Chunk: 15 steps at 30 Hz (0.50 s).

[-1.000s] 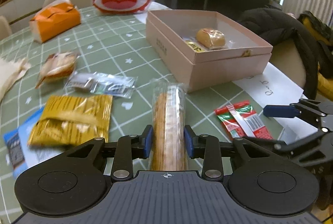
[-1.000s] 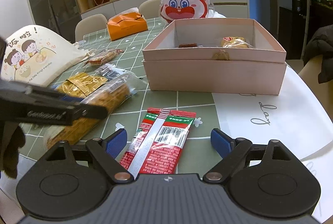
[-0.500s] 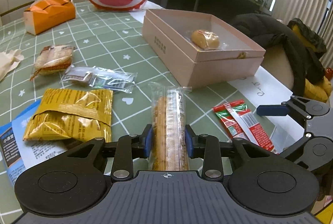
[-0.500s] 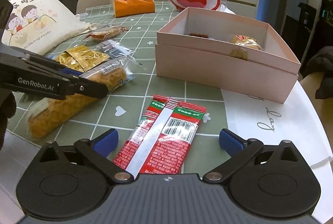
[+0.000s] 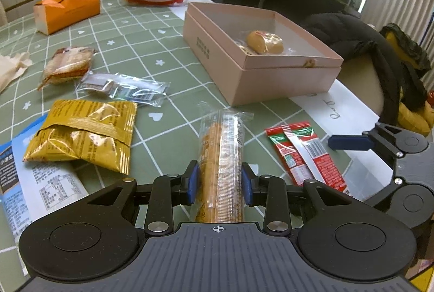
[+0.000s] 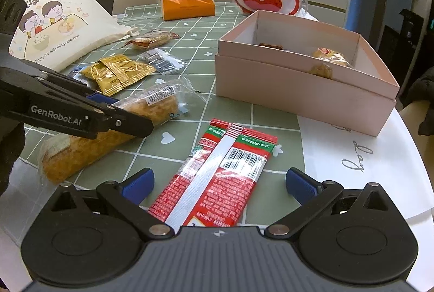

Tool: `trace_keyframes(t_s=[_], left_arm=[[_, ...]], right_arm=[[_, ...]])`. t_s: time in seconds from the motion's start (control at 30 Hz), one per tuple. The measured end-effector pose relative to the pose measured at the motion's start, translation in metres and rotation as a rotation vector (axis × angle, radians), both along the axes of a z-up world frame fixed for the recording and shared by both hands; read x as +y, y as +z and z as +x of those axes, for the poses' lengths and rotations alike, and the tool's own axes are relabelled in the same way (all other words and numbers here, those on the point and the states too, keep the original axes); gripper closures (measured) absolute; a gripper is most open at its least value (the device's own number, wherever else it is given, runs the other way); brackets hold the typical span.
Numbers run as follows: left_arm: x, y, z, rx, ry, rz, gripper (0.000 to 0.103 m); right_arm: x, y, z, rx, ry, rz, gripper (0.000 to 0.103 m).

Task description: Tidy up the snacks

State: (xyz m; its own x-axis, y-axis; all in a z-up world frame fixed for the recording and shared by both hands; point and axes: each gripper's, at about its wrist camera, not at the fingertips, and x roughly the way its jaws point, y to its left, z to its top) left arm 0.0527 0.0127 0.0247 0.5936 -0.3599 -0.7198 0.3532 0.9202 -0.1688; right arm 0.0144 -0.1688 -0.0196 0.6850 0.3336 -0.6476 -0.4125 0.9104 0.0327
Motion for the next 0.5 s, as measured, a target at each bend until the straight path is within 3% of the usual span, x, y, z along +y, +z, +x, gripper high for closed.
trace_keyframes(t_s=[0.27, 0.5], left_arm=[[0.011, -0.002, -0.002, 0.025, -0.021, -0.084, 0.065], [0.010, -0.003, -0.010, 0.038, -0.035, -0.119, 0.067]], right_arm=[[-0.005, 0.000, -0.013, 0.004, 0.057, -0.007, 0.000], [-0.018, 0.003, -0.027, 0.012, -0.012, -0.031, 0.000]])
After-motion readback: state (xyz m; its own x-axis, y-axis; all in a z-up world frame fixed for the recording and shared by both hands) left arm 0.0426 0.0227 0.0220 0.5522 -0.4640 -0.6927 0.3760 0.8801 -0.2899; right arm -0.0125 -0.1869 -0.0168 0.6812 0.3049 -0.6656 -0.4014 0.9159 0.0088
